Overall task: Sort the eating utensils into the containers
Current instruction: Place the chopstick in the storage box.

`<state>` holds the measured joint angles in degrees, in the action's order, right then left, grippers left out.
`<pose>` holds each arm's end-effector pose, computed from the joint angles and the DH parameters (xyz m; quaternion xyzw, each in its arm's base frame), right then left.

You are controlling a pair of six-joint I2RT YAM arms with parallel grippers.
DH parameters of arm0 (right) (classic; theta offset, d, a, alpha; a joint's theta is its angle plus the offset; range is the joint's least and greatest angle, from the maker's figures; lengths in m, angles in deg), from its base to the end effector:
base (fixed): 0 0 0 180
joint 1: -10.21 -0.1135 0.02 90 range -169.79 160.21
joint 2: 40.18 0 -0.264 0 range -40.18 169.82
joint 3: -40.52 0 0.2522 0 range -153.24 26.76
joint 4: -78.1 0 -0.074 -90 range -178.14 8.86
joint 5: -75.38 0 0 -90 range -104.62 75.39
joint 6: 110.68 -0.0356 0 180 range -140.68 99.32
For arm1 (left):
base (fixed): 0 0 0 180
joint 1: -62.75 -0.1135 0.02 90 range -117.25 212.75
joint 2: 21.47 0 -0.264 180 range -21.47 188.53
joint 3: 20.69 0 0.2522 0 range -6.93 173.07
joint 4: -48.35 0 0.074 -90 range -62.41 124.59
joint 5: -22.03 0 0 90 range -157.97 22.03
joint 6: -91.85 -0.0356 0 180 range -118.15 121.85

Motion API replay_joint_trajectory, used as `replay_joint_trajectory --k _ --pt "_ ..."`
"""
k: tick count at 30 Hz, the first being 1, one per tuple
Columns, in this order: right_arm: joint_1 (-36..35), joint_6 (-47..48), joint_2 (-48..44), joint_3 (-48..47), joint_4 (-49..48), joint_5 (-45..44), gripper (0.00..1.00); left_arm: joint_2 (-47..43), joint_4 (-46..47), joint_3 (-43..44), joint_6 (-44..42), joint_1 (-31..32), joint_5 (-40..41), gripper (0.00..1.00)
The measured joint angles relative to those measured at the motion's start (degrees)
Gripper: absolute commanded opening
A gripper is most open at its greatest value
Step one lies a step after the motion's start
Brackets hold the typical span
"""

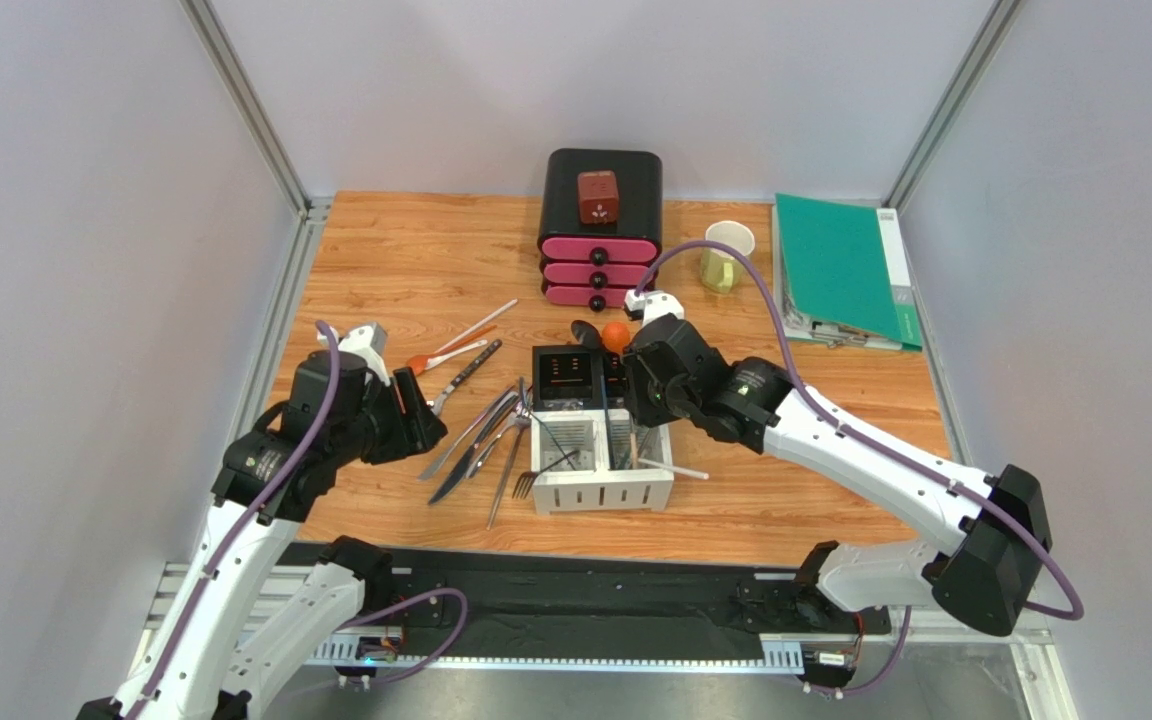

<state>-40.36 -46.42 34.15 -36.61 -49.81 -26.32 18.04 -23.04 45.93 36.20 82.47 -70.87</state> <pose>0.1781 0.2052 0.2975 -0.1659 0.9185 0.1386 0.3311 0.1116 -0.0419 0.3199 -0.1075 0.9149 -0.1973 0.3353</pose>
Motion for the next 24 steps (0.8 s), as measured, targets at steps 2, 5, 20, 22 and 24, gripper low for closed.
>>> replay_joint_trajectory --k 2,5,20,22,24 --pt "0.00 -0.52 -1.07 0.66 -0.02 0.17 0.25 0.22 0.00 0.00 -0.17 0.00 0.00 0.61" --pt "-0.04 -1.42 -2.80 2.36 0.04 0.28 0.31 0.83 0.02 0.00 -0.26 0.00 -0.02 0.61" --pt "-0.04 -2.29 -5.81 -2.60 3.82 -1.53 0.42 3.37 1.53 0.00 -0.83 0.00 -0.46 0.66" --pt "-0.04 -2.27 -5.81 -6.25 5.14 -2.60 0.42 4.87 2.19 0.00 -1.27 0.00 -0.42 0.68" --pt "-0.04 -2.27 -5.79 -11.08 6.58 -4.57 0.43 7.69 3.15 0.02 -1.90 0.00 -0.46 0.68"
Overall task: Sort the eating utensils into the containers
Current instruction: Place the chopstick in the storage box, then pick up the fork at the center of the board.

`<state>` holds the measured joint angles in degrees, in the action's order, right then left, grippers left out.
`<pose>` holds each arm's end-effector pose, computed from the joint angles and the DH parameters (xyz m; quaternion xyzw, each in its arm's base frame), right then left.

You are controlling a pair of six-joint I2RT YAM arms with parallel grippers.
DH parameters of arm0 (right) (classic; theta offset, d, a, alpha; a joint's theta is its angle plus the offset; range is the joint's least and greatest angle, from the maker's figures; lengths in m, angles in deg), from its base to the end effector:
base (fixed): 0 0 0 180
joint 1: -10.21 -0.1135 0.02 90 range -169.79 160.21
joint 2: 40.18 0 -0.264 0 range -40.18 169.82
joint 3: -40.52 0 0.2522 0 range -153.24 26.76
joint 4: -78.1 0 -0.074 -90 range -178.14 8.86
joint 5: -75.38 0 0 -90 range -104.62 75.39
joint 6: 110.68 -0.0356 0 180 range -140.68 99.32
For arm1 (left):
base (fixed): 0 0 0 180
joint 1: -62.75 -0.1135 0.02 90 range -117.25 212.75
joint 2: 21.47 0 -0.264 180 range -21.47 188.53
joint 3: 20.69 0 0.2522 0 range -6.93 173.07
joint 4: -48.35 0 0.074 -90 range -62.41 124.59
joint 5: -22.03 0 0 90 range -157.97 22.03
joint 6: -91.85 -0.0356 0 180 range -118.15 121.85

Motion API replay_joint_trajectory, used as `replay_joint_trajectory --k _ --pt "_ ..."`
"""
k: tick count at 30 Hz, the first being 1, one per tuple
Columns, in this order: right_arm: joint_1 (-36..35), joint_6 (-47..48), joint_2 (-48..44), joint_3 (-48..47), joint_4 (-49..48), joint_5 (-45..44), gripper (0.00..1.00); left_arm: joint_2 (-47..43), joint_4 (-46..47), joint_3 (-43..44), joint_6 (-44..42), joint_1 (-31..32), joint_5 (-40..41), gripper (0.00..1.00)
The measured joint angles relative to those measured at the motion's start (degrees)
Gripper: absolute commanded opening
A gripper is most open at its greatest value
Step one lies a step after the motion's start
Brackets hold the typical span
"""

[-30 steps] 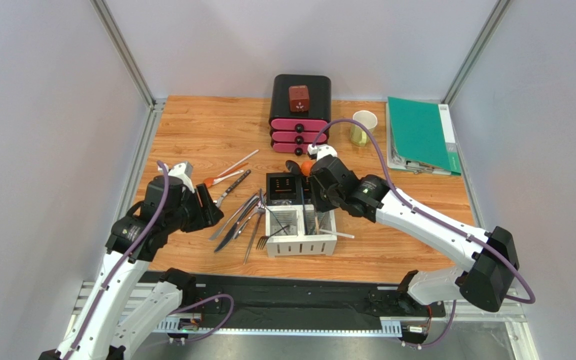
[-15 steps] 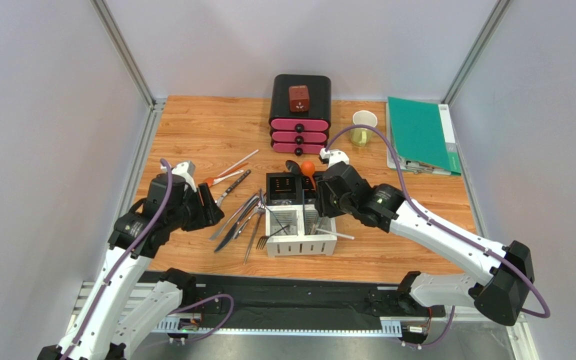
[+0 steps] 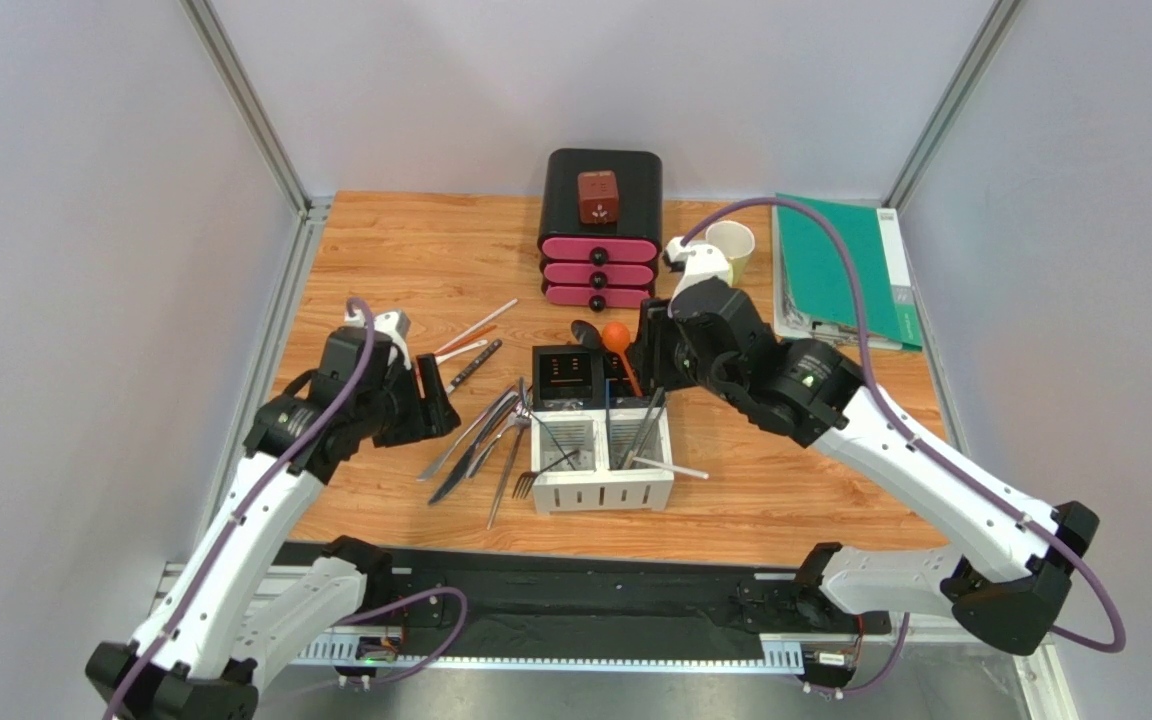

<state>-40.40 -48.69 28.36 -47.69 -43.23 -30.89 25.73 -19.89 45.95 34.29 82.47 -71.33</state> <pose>0.1632 0.1830 0.3760 -0.1153 0.8881 0.1712 0.4107 0.1411 -0.0528 0.3087 -0.0934 0.9310 -0.1793 0.3038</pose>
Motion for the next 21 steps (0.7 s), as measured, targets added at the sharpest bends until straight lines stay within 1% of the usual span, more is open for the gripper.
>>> replay_joint_trajectory --k 2,3,6,10,13,17,21 --pt "0.13 -0.09 0.02 -3.69 0.98 -1.90 0.44 3.28 0.50 0.35 -0.74 0.00 0.00 0.68" --pt "0.28 -0.28 -0.04 -5.35 1.53 -2.97 0.45 5.92 0.50 0.92 -1.36 0.00 -0.04 0.66" --pt "2.23 -0.92 -1.01 -8.00 2.01 -6.32 0.46 15.10 2.36 3.48 -3.54 -0.94 -1.11 0.65" --pt "8.90 -0.87 -2.03 -7.98 2.86 -7.72 0.46 26.21 4.24 6.99 -6.23 -3.26 -3.80 0.63" --pt "15.26 0.04 -0.79 -7.98 2.86 -6.16 0.45 33.59 4.96 10.71 -7.74 -3.76 -5.70 0.63" --pt "20.74 1.31 2.49 -7.89 3.08 -4.15 0.45 36.87 6.75 11.47 -8.83 -3.74 -7.72 0.63" --pt "23.80 1.73 3.54 -6.71 3.23 -1.14 0.45 39.15 7.10 12.09 -9.88 -3.72 -8.26 0.58"
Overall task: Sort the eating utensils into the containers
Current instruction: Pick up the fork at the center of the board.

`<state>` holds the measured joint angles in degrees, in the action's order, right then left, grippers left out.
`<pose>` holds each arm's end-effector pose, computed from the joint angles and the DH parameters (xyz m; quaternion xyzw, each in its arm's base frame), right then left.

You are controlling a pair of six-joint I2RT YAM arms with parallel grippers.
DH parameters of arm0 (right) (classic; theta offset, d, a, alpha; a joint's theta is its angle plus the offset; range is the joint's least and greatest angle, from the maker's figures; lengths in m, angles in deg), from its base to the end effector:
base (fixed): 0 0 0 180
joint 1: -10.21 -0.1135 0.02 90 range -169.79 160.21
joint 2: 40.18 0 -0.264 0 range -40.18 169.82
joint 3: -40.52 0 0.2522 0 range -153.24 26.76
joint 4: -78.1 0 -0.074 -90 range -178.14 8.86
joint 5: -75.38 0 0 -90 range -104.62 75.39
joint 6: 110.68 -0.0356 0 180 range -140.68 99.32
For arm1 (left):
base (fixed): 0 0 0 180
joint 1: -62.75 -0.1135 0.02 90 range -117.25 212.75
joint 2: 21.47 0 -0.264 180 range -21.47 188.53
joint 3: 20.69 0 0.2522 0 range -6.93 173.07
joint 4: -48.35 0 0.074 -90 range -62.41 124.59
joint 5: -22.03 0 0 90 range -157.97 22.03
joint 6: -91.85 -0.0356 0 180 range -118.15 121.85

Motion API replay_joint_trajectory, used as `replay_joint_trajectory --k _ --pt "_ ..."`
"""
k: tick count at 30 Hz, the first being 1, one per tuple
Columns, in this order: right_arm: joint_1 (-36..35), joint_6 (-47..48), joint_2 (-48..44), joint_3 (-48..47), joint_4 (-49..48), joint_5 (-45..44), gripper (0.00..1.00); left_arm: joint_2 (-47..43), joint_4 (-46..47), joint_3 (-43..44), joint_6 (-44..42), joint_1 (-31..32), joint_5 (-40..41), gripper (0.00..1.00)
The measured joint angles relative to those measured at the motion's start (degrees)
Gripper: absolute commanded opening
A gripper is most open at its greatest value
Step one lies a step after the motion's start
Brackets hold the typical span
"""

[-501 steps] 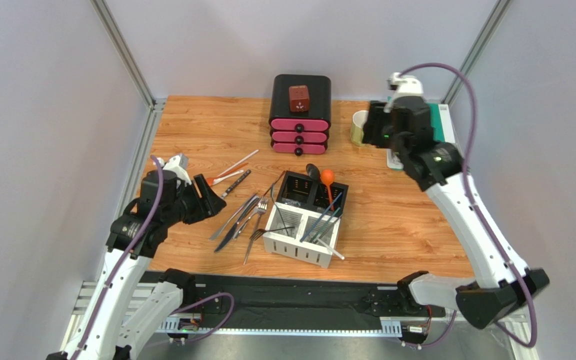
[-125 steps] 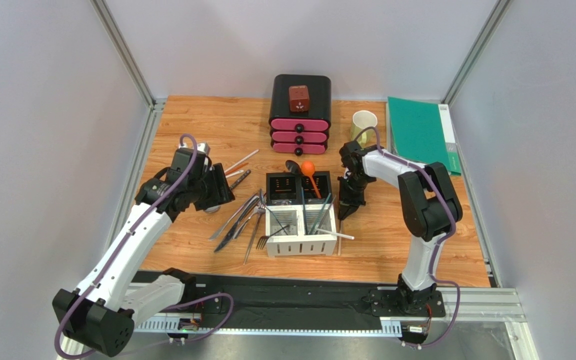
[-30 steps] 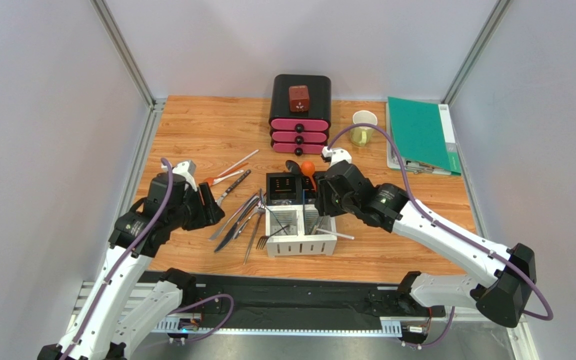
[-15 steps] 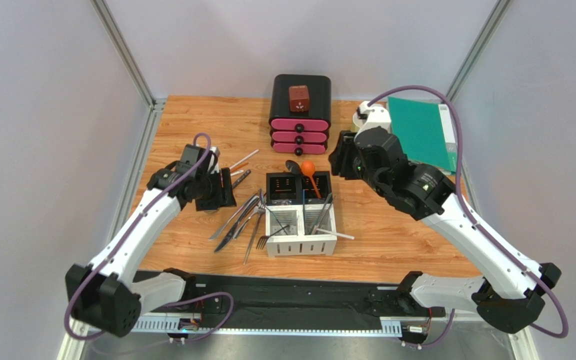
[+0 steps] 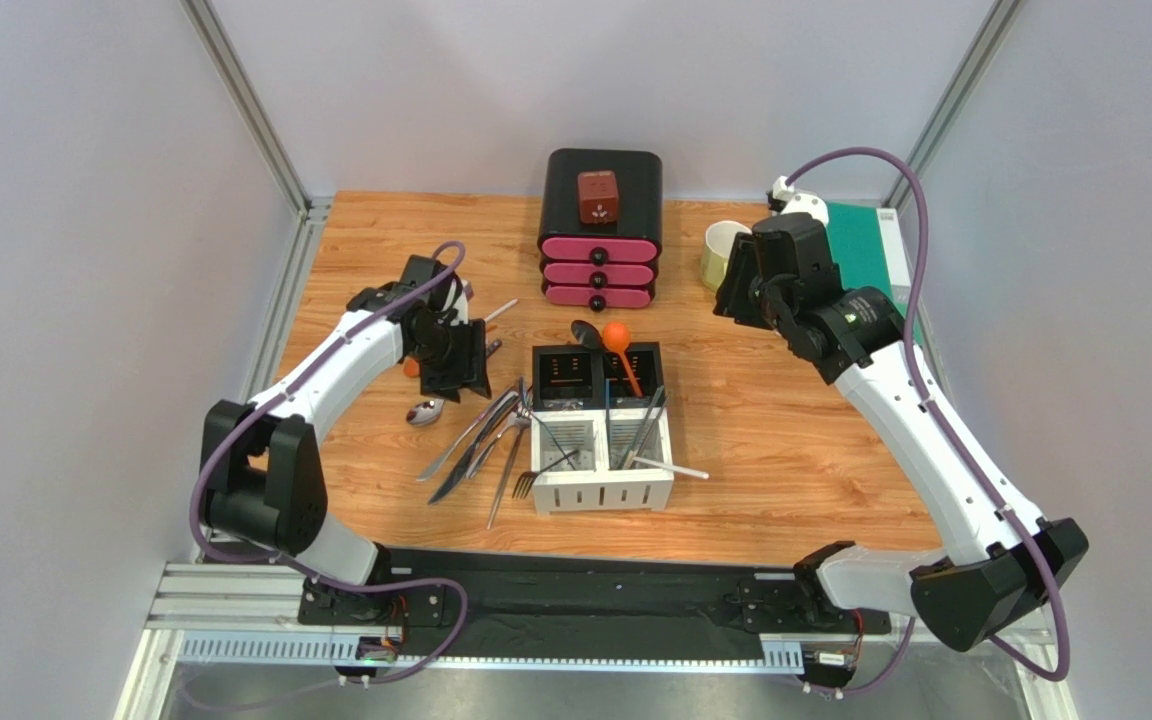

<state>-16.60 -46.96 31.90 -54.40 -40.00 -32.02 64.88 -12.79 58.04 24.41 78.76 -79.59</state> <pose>0.2324 0.1055 0.3946 0.0609 0.8927 0.0678 0.4413 0.2793 -0.0876 0.2420 -0.0372 0.9773 -0.1545 0.1402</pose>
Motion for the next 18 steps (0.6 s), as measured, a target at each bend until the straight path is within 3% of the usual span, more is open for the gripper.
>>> replay_joint_trajectory --k 18 --pt "7.15 0.76 2.86 1.68 -0.22 8.72 0.45 8.44 2.58 -2.25 -1.97 6.47 -4.17 0.58"
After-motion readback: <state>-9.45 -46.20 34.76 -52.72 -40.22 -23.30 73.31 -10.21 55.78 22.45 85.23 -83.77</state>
